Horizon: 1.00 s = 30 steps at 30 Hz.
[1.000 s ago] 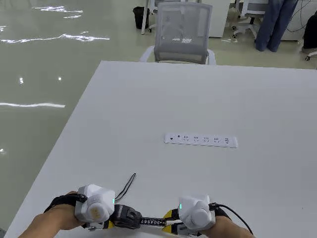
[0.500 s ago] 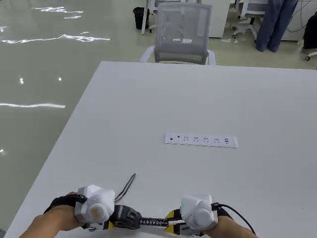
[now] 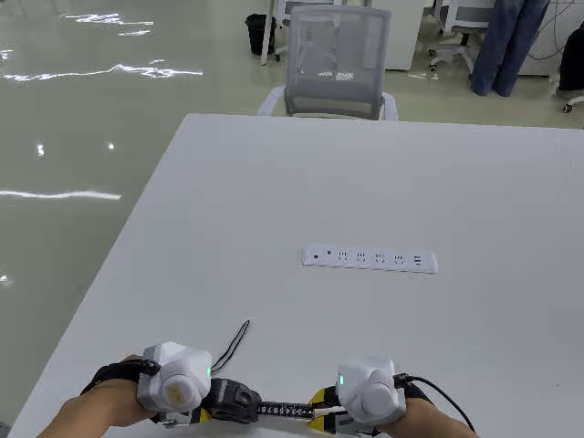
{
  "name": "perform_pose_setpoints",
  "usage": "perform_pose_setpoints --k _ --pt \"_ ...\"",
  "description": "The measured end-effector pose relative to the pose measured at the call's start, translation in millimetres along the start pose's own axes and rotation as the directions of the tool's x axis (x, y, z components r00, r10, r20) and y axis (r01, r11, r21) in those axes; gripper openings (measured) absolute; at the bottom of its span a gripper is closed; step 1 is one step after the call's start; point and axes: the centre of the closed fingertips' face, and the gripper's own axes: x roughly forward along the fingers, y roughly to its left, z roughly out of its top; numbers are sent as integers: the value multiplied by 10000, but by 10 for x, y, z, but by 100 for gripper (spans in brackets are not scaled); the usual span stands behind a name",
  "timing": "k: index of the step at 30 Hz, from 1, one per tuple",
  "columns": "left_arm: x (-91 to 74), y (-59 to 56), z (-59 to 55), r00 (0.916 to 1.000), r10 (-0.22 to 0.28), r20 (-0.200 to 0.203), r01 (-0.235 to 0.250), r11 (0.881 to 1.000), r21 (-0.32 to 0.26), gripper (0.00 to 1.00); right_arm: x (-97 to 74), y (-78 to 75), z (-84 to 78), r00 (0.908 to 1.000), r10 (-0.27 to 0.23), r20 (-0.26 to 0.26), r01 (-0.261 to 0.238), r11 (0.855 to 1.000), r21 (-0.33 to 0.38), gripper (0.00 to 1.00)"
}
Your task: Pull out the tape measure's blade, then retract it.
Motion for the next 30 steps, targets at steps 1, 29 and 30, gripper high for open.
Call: perform_pose_setpoints --k 1,29,30 --pt "1 0 -1 10000 2 3 -2 10000 -5 25 0 0 -7 10000 6 -2 -6 10000 15 11" --pt "17 3 -7 10000 49 0 -49 9999 -108 25 -65 -7 -107 10000 31 -20 -31 9999 102 11" --pt "17 4 -6 10000 51 -5 -51 9999 -105 25 -71 -3 -106 10000 34 -18 -34 9999 110 11"
